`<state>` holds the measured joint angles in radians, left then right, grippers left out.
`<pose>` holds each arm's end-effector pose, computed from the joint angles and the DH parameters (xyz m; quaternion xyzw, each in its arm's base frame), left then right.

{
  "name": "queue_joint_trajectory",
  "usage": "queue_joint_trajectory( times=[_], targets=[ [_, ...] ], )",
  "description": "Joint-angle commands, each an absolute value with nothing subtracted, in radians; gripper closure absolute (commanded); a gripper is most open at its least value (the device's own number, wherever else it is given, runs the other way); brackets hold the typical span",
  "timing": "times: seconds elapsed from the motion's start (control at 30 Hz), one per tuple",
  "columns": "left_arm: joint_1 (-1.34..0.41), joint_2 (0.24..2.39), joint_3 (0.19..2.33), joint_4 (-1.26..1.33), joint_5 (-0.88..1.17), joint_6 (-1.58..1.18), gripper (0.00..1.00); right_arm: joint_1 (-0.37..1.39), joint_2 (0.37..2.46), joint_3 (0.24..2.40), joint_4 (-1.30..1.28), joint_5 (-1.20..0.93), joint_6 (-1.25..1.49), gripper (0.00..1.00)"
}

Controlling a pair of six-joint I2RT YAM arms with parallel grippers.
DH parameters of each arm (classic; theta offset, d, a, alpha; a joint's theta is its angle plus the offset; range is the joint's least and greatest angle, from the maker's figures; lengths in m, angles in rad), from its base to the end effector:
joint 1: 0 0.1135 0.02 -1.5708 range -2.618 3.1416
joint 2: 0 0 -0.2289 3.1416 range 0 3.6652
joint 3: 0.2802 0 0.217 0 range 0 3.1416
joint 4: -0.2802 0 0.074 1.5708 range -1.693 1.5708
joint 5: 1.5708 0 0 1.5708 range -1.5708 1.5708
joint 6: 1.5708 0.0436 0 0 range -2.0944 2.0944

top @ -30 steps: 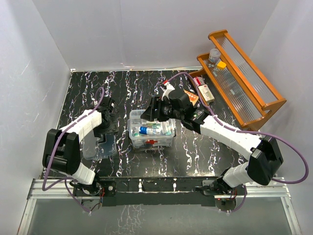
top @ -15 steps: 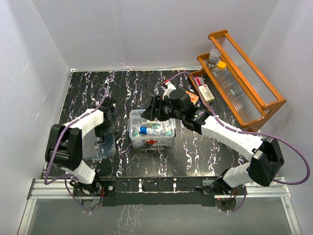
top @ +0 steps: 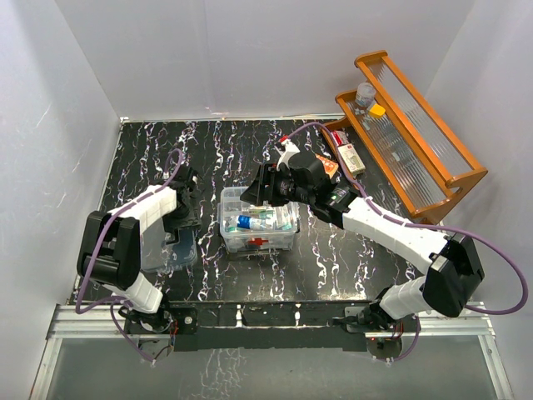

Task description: Organize the medicine kit

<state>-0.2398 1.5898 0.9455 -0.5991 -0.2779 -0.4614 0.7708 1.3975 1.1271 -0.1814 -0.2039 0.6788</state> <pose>0.2597 -0.0512 0.1553 -0.1305 0.9686 0.0729 0.1985 0.2109 0.2171 0.2902 -0.0927 0.8397 0.4146 0.3381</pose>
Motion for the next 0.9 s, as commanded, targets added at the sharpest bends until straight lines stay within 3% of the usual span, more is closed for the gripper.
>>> queue_joint_trajectory(
  times=[0.0,0.37,0.87],
  targets=[
    [-0.236,1.564,0.934,-0.613,-0.277,-0.463,0.56,0.772,1.361,1.121,-0.123,-0.190,0.674,0.40],
    [-0.235,1.337,0.906,-0.629,-0.144,-0.498,0.56,0.774,1.366,1.085,-0.081,-0.207,0.760,0.46],
    [-0.230,1.142,0.932,-0.701,-0.058,-0.531,0.56,0.995,1.423,1.097,0.017,-0.111,0.754,0.37]
  ],
)
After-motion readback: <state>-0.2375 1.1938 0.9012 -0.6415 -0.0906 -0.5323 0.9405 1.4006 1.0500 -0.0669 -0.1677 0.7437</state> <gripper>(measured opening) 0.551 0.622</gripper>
